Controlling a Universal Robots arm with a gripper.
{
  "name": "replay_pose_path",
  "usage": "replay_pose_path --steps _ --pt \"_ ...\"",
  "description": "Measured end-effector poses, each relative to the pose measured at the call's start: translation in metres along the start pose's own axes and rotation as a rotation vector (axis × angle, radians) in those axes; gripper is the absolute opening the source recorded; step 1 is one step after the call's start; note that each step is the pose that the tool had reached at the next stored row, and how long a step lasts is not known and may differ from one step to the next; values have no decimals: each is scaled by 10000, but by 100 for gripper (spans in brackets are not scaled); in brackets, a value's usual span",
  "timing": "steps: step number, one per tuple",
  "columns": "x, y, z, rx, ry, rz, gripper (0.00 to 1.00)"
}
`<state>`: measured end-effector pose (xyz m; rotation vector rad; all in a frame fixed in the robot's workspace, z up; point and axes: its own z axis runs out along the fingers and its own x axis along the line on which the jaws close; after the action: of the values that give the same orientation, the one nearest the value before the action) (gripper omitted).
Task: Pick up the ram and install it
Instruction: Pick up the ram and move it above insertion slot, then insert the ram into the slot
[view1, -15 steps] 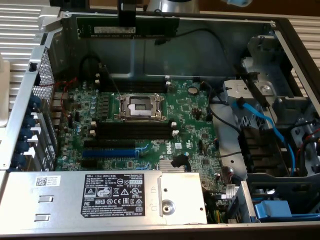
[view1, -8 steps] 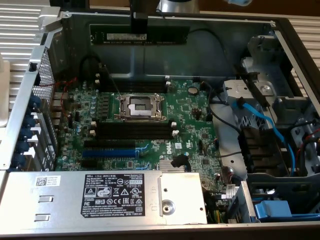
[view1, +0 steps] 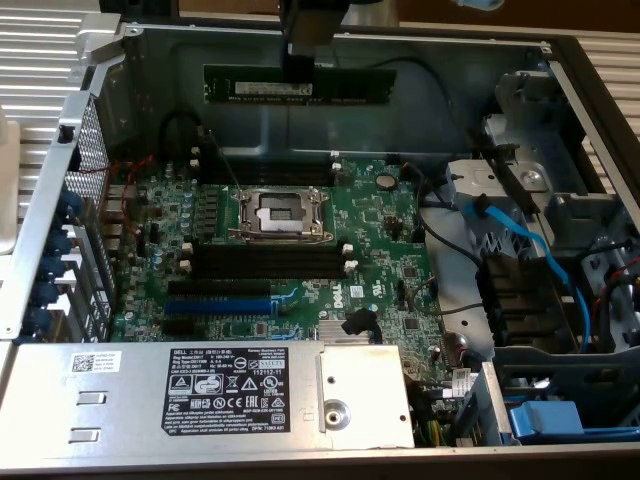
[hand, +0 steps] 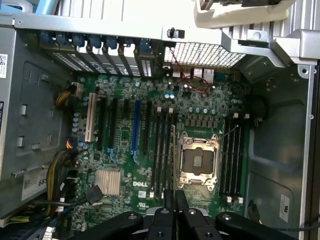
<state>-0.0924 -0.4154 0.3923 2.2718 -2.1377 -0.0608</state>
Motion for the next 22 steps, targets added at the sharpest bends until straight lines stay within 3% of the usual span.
replay_pose_path --steps 17,22 --pt "-5 -1 5 5 0 9 12" --pt "-42 15 93 32 -2 96 12"
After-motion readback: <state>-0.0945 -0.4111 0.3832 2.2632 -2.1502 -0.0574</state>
